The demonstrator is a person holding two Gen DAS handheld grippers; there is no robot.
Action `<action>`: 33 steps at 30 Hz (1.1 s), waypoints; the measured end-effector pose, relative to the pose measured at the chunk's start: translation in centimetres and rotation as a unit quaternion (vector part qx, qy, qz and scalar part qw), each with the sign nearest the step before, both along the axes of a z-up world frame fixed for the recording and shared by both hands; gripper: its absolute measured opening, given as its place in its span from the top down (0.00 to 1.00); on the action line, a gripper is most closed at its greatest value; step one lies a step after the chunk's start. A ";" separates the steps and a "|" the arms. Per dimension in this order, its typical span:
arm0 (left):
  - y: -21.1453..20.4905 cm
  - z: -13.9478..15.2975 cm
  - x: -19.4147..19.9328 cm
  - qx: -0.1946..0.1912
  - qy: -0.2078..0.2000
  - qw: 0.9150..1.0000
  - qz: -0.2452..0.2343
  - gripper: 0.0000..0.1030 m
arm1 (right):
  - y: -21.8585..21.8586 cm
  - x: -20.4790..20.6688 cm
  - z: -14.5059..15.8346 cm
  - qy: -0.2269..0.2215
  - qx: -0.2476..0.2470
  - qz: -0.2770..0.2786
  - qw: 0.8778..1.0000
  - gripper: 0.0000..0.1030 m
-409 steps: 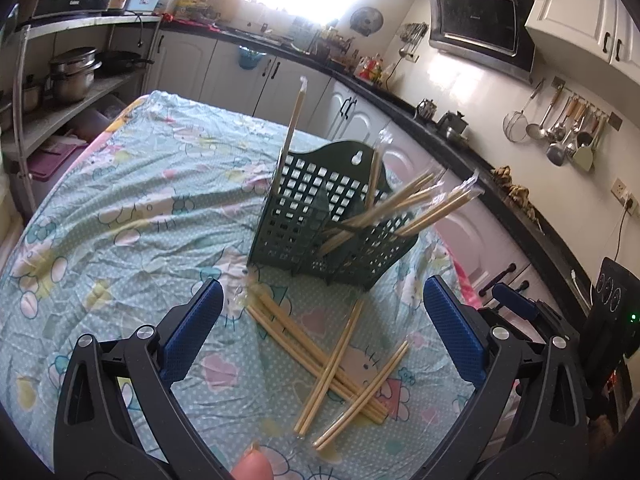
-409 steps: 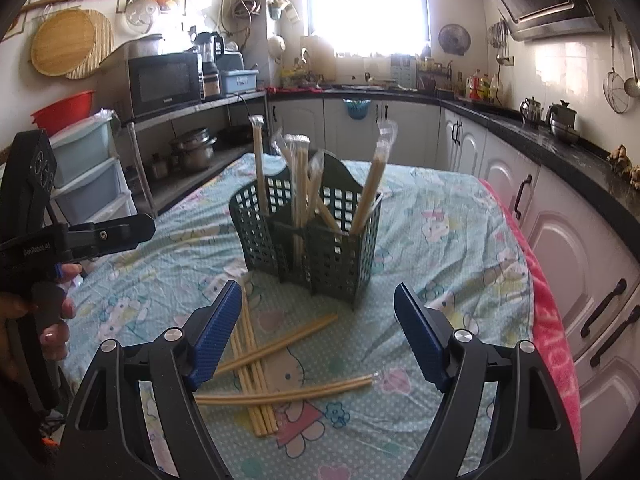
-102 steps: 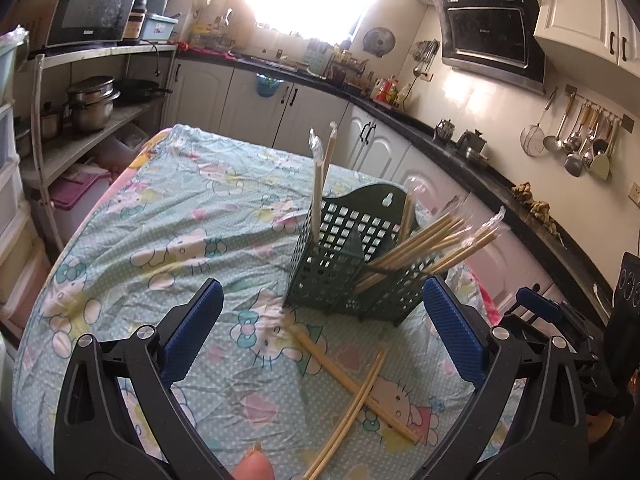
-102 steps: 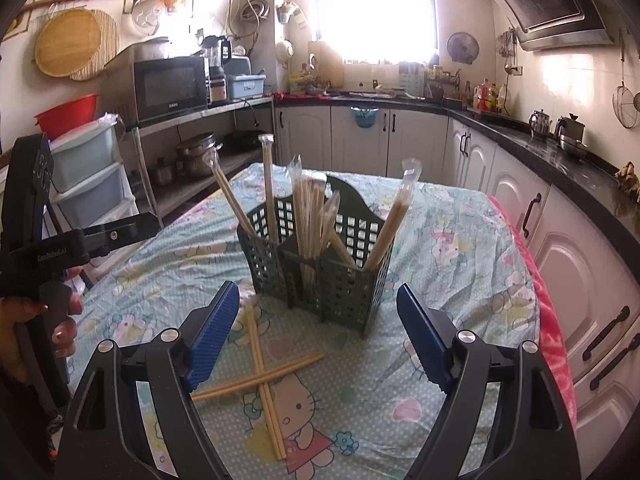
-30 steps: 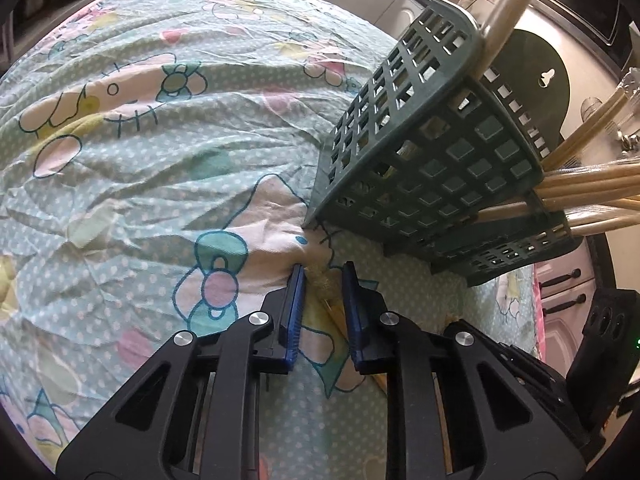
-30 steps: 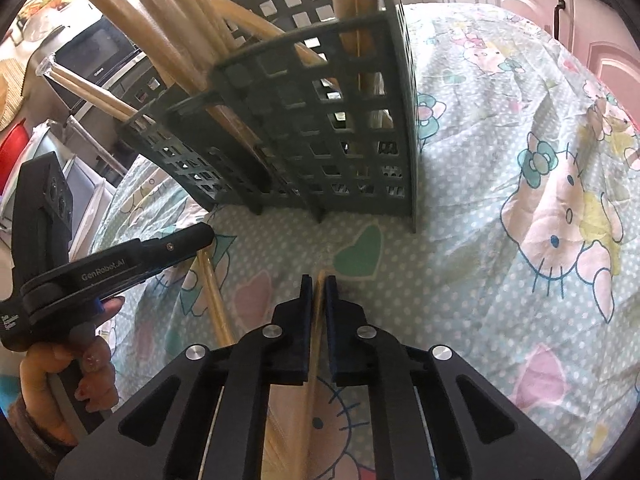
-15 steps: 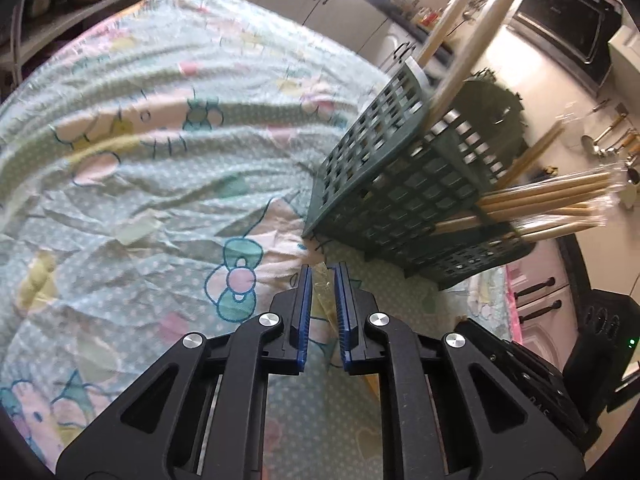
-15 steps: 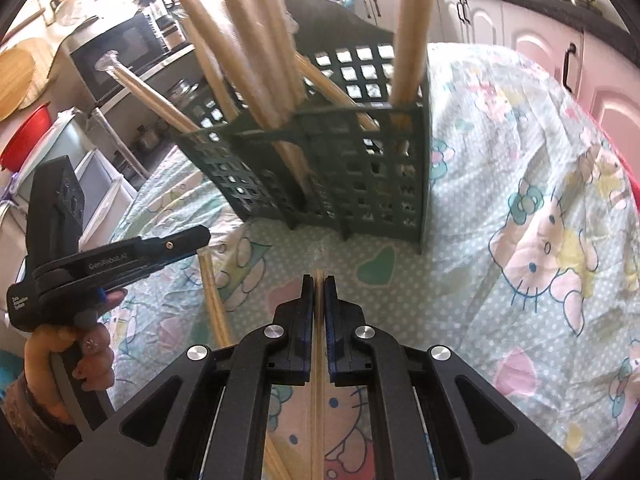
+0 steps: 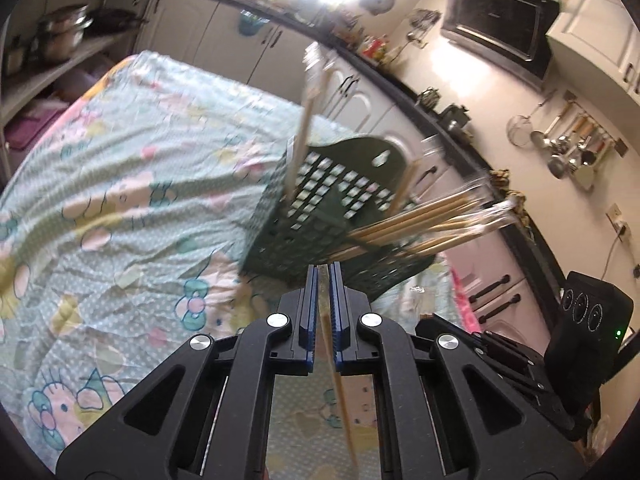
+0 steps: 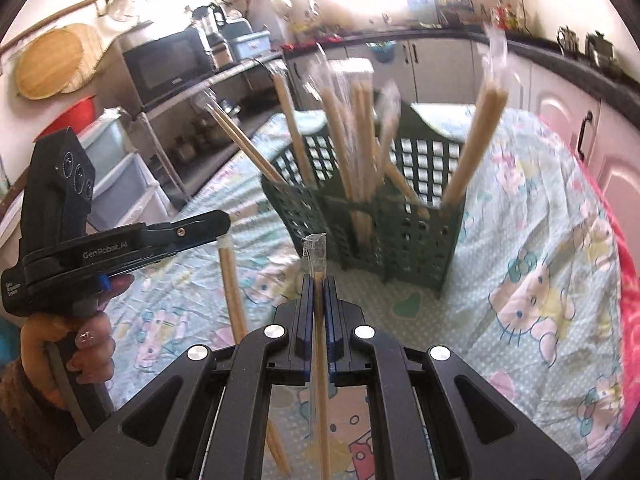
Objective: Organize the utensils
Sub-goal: 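Lift the chopstick with the left tool over the basket while the right tool lifts its own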
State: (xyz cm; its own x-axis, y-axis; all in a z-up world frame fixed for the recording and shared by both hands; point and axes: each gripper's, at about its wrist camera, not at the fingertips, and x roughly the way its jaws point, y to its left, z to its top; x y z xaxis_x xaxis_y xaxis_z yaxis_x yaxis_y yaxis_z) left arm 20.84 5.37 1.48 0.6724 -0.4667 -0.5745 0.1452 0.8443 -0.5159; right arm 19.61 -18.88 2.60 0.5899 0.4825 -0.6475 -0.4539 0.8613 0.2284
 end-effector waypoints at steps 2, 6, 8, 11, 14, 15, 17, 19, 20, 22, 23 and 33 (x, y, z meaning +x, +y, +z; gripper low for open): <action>-0.6 1.4 -0.4 0.003 -0.016 1.000 -0.005 0.97 | -0.1 -0.5 1.3 -0.017 0.005 0.003 1.000 0.95; -1.2 3.6 -1.2 0.009 -0.043 0.999 -0.012 0.97 | -0.6 -1.2 3.6 -0.048 0.018 0.005 0.999 0.95; -1.4 4.6 -1.4 0.012 -0.056 0.998 -0.016 0.97 | -0.9 -1.5 4.9 -0.067 0.022 0.004 0.997 0.95; -1.7 6.4 -1.8 0.018 -0.076 0.997 -0.017 0.98 | -1.2 -1.8 6.9 -0.099 0.028 0.003 0.995 0.95; -1.8 7.6 -1.9 0.023 -0.090 0.996 -0.016 0.98 | -1.5 -2.3 8.8 -0.126 0.032 0.002 0.992 0.95; -1.9 8.1 -1.9 0.023 -0.095 0.995 -0.016 0.98 | -1.6 -2.4 9.1 -0.131 0.033 0.001 0.991 0.95; -2.0 8.9 -1.9 0.025 -0.105 0.994 -0.015 0.98 | -2.0 -2.5 10.3 -0.146 0.037 0.000 0.989 0.95; -2.0 10.0 -1.8 0.027 -0.117 0.993 -0.013 0.98 | -2.3 -2.5 11.3 -0.157 0.040 -0.002 0.987 0.95; -2.1 10.3 -1.7 0.028 -0.121 0.992 -0.012 0.98 | -2.5 -2.4 11.6 -0.162 0.041 -0.004 0.986 0.95; -2.1 11.3 -1.8 0.030 -0.131 0.991 -0.009 0.98 | -2.9 -2.4 12.6 -0.172 0.046 -0.008 0.984 0.95; -2.1 11.9 -1.8 0.031 -0.138 0.990 -0.008 0.98 | -3.1 -2.4 13.0 -0.176 0.048 -0.009 0.983 0.95; -1.8 16.7 -1.3 0.035 -0.192 0.981 0.006 0.98 | -5.0 -2.4 17.2 -0.219 0.066 -0.029 0.973 0.95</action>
State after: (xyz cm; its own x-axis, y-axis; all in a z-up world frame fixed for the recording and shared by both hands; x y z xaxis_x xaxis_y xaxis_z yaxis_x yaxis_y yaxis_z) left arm 19.49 3.59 18.17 0.8510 -0.4254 -0.3079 0.3067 0.8786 -0.3661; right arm 17.22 -23.83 19.83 0.8236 0.5031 -0.2618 -0.4851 0.8641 0.1346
